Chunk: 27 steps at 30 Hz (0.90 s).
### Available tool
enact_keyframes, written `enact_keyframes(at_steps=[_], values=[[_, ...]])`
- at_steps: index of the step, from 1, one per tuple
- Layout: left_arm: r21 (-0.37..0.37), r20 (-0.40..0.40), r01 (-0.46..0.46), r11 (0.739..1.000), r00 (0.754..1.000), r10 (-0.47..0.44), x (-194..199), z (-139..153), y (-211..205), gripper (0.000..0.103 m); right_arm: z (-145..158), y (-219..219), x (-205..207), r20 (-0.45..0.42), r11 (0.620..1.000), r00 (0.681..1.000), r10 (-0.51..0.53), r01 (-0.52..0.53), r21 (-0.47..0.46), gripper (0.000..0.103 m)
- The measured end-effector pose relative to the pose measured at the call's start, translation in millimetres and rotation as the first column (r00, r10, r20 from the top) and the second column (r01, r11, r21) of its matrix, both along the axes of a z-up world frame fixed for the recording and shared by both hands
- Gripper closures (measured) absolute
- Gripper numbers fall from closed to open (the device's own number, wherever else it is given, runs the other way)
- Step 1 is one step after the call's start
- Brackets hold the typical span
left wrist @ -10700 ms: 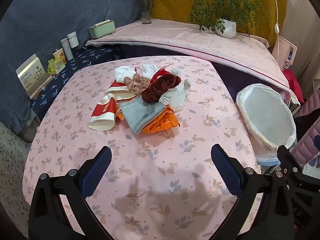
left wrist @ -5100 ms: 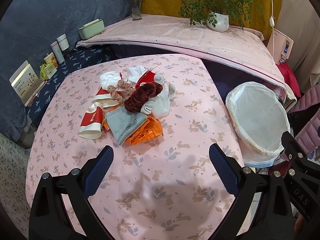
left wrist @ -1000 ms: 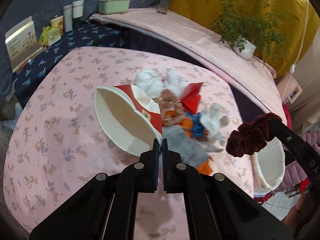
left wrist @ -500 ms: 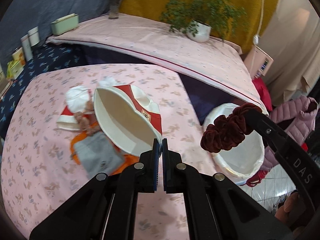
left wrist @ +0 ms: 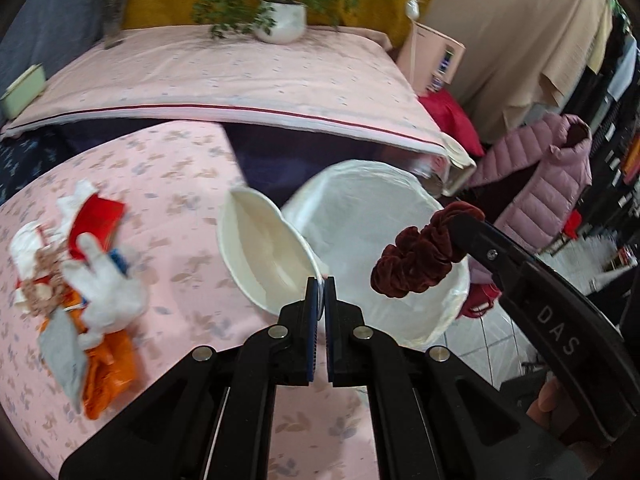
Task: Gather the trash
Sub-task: 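Carry cup and scrunchie to the bin and open both grippers over it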
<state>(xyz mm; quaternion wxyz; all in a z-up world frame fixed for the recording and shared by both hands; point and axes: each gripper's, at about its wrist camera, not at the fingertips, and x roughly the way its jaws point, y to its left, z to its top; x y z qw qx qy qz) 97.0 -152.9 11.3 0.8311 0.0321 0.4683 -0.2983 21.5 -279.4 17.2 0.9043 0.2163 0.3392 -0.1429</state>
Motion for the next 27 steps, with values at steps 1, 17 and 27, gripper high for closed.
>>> enact_keyframes(at_steps=[1,17,27], values=[[-0.003,-0.006,0.013,1.000,1.000,-0.013,0.6,-2.1,-6.1,0.100,-2.3,-5.5,-0.3,-0.005,1.000,1.000,-0.013,0.013,0.001,0.090],[0.010,0.015,0.041,0.999,0.999,-0.041,18.1,-14.1,-43.2,0.063,-19.5,-44.1,1.6,-0.032,0.994,0.994,-0.107,0.107,-0.006,0.073],[0.044,0.054,-0.046,0.998,0.998,0.044,19.2,-8.4,-18.6,0.049,-10.3,-25.7,2.4,-0.022,0.997,0.997,-0.071,0.071,-0.014,0.064]])
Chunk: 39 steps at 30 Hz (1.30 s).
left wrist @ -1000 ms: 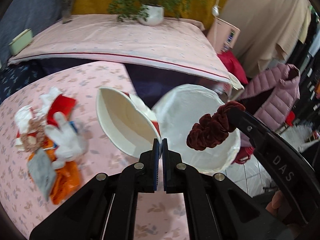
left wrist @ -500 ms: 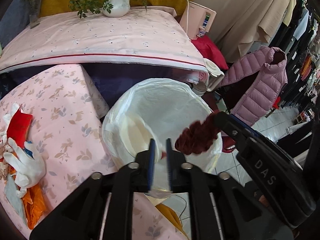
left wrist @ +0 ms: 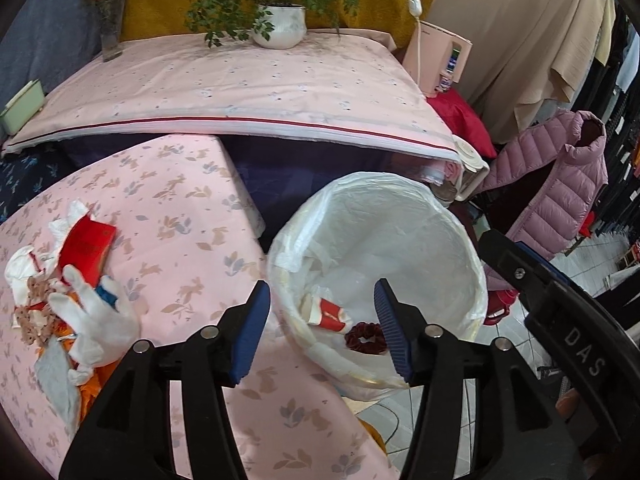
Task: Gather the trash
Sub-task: 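Carry cup and scrunchie to the bin and open both grippers over it, then return both tools to the pile and grasp the grey pouch with the left gripper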
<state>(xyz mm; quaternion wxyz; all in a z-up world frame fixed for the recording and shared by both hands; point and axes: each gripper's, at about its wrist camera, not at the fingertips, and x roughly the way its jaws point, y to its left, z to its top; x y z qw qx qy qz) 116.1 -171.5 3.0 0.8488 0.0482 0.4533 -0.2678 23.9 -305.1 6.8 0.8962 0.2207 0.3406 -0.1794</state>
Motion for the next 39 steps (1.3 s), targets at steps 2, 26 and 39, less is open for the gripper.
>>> enact_keyframes(at_steps=[2,26,39], values=[[-0.003,-0.007,-0.029,1.000,1.000,0.029,0.8,0.2,9.5,0.044,1.5,5.5,0.6,-0.001,1.000,1.000,0.012,-0.012,-0.001,0.063],[0.046,-0.034,-0.420,0.906,0.906,0.421,-2.5,-11.9,193.4,0.023,12.5,128.9,17.2,-0.020,0.965,0.965,0.262,-0.262,-0.018,0.054],[0.018,-0.265,-0.542,0.840,0.808,0.527,1.7,-67.6,271.1,0.027,-9.9,189.6,29.0,-0.073,0.930,0.929,0.364,-0.367,-0.032,0.054]])
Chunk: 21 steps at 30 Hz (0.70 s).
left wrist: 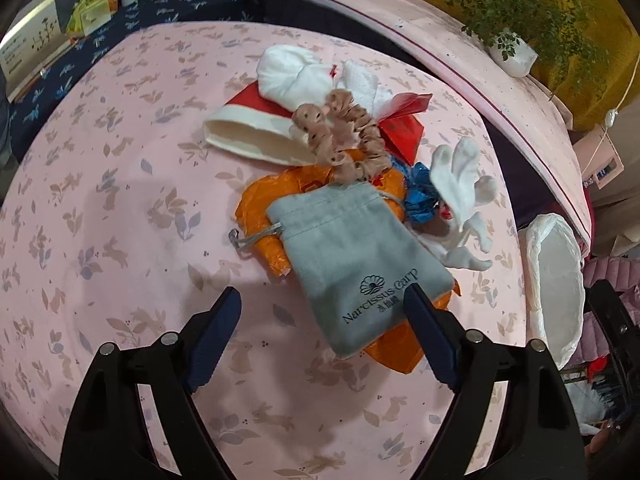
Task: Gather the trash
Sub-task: 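Return both tools to the pile and grasp the grey pouch with the left gripper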
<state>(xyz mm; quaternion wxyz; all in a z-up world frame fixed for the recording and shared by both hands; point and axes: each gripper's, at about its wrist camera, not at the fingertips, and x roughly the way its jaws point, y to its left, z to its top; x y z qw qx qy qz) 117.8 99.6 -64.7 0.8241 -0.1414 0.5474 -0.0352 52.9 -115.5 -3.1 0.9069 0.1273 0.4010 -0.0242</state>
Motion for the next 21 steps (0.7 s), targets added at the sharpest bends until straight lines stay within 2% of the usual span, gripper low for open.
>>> enact_keyframes(at_steps=[3,8,14,16,19,21], values=[[-0.066,-0.025,-0.021,0.998,1.000,0.019,2.4,-6.6,8.8,0.034,-6.8,9.3,1.3,-0.013,1.000,1.000,0.019,-0.019,-0.007,0.054],[-0.149,-0.027,-0.025,0.989,0.999,0.022,9.1,-7.5,11.9,0.038,-18.0,21.7,3.9,-0.040,0.999,0.998,0.044,-0.045,-0.003,0.054],[-0.166,-0.034,0.002,0.986,0.999,-0.007,15.2,-7.9,-1.1,0.065,-22.8,29.7,8.3,-0.048,0.998,0.997,0.062,-0.063,-0.007,0.054],[-0.167,-0.040,0.010,0.986,0.999,-0.017,14.7,-8.7,-2.4,0.088,-24.5,30.3,9.5,-0.053,0.998,0.996,0.066,-0.066,-0.006,0.054],[-0.167,-0.034,0.015,0.986,0.999,-0.021,12.4,-7.0,-2.0,0.098,-27.9,33.0,12.3,-0.063,0.997,0.995,0.072,-0.072,0.001,0.054],[-0.160,-0.018,0.023,0.987,0.999,-0.027,9.0,-3.2,-0.4,0.101,-30.2,34.1,15.3,-0.072,0.997,0.994,0.077,-0.077,0.007,0.054]])
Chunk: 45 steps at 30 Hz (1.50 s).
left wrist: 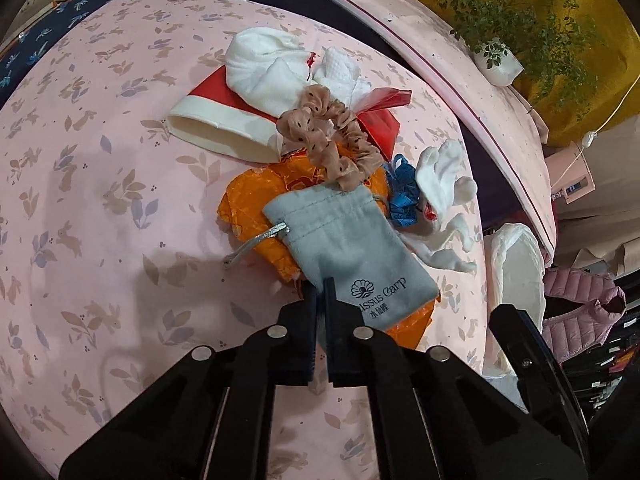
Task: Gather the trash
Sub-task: 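Return both tools to the pile and grasp the grey pouch with the left gripper, then grasp the white glove with the right gripper while left holds the grey pouch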
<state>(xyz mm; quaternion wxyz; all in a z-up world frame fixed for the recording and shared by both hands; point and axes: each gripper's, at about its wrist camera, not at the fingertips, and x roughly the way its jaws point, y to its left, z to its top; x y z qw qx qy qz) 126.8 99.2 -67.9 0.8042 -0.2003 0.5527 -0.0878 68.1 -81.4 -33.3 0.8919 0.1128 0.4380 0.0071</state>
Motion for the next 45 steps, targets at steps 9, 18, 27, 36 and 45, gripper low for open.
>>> enact_keyframes(at_steps=[9,18,27,36,45], values=[[0.048,0.097,0.045,0.998,0.994,-0.049,-10.2,31.6,0.7,0.102,-2.3,7.2,8.3,-0.004,1.000,1.000,0.017,-0.017,0.011,0.054],[0.141,0.207,0.046,0.989,0.976,-0.074,-9.8,63.5,1.2,0.102,-6.7,16.0,26.9,-0.008,0.999,1.000,0.030,-0.029,0.037,0.055],[0.159,0.217,0.019,0.987,0.975,-0.053,0.8,63.7,8.0,0.102,-32.0,19.5,53.3,-0.067,0.996,0.998,0.023,-0.017,0.087,0.066],[0.162,0.226,0.033,0.986,0.972,-0.069,2.2,67.3,0.5,0.102,-33.2,7.1,48.0,-0.062,0.996,0.998,0.006,0.000,0.094,0.095],[0.158,0.279,0.083,0.984,0.952,-0.125,-7.5,95.2,-31.9,0.102,16.0,-25.3,24.3,0.064,0.995,0.997,-0.051,0.045,0.094,0.095]])
